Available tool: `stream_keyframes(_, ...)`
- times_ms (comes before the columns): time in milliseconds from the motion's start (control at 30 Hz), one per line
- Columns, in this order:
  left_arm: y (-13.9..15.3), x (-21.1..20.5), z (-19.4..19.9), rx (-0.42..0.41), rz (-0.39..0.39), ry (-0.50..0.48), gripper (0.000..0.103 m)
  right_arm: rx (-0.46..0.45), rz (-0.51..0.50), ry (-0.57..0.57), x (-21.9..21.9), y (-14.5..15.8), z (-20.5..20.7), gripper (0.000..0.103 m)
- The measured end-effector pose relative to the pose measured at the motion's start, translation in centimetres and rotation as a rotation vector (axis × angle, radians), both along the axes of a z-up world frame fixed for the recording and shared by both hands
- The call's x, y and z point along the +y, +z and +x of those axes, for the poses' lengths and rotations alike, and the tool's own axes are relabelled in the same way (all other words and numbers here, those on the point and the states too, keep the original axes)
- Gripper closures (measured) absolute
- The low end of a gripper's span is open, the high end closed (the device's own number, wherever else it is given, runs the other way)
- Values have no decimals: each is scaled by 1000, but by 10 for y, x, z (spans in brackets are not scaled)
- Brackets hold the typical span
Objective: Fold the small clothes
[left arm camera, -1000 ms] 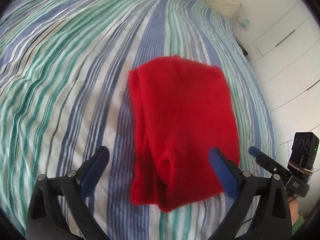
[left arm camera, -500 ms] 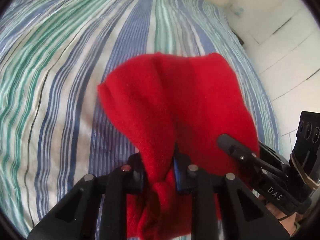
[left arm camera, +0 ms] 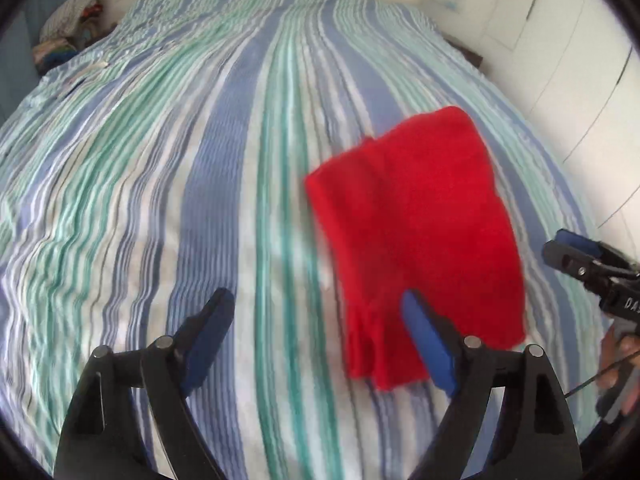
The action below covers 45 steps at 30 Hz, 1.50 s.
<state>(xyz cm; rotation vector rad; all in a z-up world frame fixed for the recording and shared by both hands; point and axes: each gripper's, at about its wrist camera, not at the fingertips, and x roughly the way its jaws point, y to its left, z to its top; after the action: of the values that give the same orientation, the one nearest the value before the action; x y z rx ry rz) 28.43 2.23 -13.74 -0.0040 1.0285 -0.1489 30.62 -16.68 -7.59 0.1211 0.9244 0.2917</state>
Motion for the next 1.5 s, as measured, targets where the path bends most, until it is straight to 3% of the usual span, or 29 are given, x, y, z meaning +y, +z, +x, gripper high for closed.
stream_keyframes(67, -23, 0, -48, 19, 96, 19, 16, 59, -67, -38, -24, -36, -37, 18)
stream_keyframes(167, -35, 4, -103, 59, 70, 46, 7, 131, -134, -104, -50, -71, -114, 18)
stream_keyframes(300, -13, -5, -141, -7, 133, 85, 4, 69, -234, -123, -42, -61, -205, 10)
stream_keyframes(400, 8, -10, -147, -36, 183, 128, 4, 17, -259, -121, -29, -47, -238, 5)
stream_keyframes(533, 29, -9, -151, -44, 236, 138, 4, 11, -290, -93, -15, -37, -243, 5)
stream_keyframes(900, 84, -9, -162, -57, 141, 125, 4, 13, -254, -89, 10, 22, -231, 4)
stream_keyframes(1067, 104, -17, -170, -117, 179, 107, 1, 5, -238, -100, 10, 49, -238, 4)
stream_keyframes(1167, 118, -19, -174, -130, 161, 98, 0, 5, -220, -101, 8, 64, -241, 4)
stream_keyframes(1500, 153, -31, -176, -163, 159, 56, 1, -10, -282, -144, 14, 91, -243, 4)
